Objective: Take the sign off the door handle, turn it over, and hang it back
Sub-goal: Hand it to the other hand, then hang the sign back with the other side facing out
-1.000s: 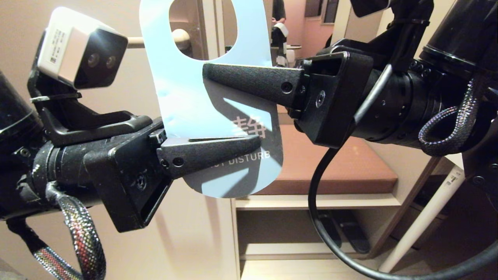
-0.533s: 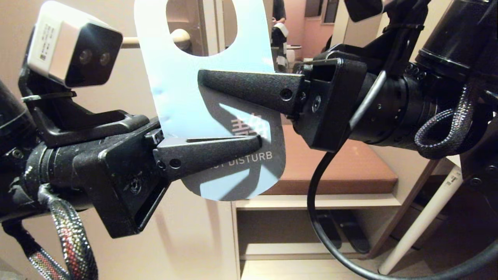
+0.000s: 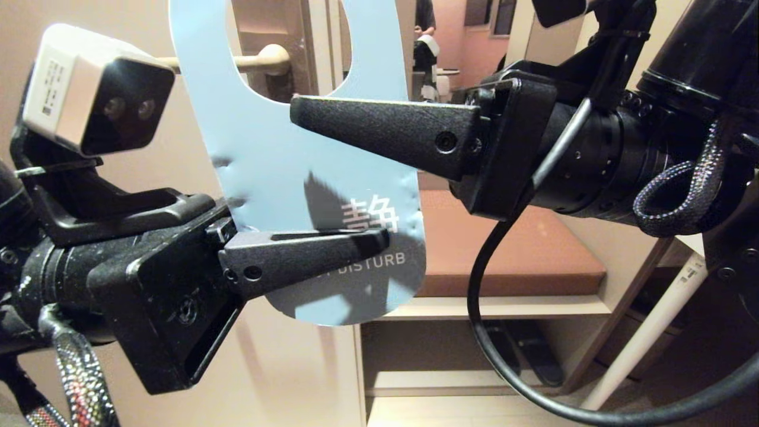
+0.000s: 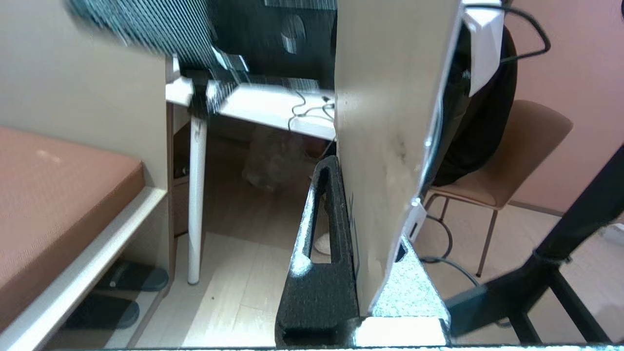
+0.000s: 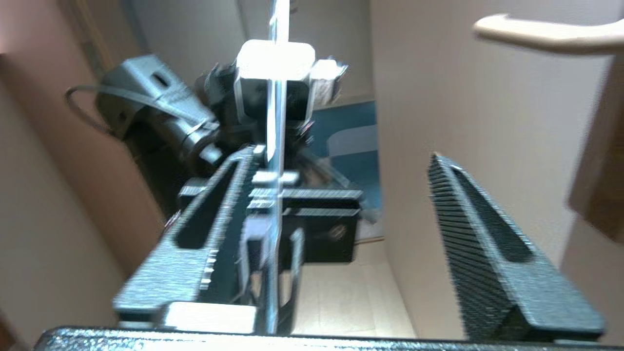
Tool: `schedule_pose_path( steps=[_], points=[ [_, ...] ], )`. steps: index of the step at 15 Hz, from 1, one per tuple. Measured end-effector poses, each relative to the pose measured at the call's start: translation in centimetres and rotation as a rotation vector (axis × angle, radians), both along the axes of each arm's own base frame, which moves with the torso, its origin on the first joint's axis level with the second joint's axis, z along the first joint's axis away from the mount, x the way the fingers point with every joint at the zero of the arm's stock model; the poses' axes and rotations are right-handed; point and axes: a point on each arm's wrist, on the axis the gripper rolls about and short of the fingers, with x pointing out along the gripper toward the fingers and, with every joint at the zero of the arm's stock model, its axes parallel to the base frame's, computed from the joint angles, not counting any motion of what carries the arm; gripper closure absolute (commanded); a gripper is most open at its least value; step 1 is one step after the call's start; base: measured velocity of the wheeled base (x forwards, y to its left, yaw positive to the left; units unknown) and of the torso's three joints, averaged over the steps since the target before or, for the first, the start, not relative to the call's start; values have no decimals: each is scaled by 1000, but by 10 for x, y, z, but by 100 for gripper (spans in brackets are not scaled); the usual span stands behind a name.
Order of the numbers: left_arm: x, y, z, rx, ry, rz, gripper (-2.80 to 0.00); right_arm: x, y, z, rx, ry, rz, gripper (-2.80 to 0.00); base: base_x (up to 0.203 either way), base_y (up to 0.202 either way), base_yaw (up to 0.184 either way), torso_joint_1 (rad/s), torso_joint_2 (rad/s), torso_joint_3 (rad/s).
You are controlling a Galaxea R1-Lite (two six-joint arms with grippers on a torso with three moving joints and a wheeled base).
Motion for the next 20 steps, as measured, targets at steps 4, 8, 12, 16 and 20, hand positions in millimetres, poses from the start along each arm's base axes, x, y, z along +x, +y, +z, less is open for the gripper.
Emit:
schedule_pose_path(
  steps=[4, 8, 12, 16, 20],
  points=[
    [1, 11, -4, 5, 6, 45, 0, -3, -4, 6, 20, -8, -28, -280, 0, 0, 0, 0, 0, 0],
    [12, 32, -4, 2, -3, 164, 0, -1, -10, 14, 61, 0, -156, -280, 0, 0, 0, 0, 0, 0],
    [13, 52, -1, -8, -22, 258, 0, 5, -21, 19, 74, -13, -210, -280, 0, 0, 0, 0, 0, 0],
    [2, 69, 5, -31, -54, 320, 0, 13, -39, 25, 96, -26, -302, -280, 0, 0, 0, 0, 0, 0],
    [-17, 78, 3, -43, -72, 328, 0, 18, -56, 31, 110, -41, -366, 0, 0, 0, 0, 0, 0, 0]
  ],
)
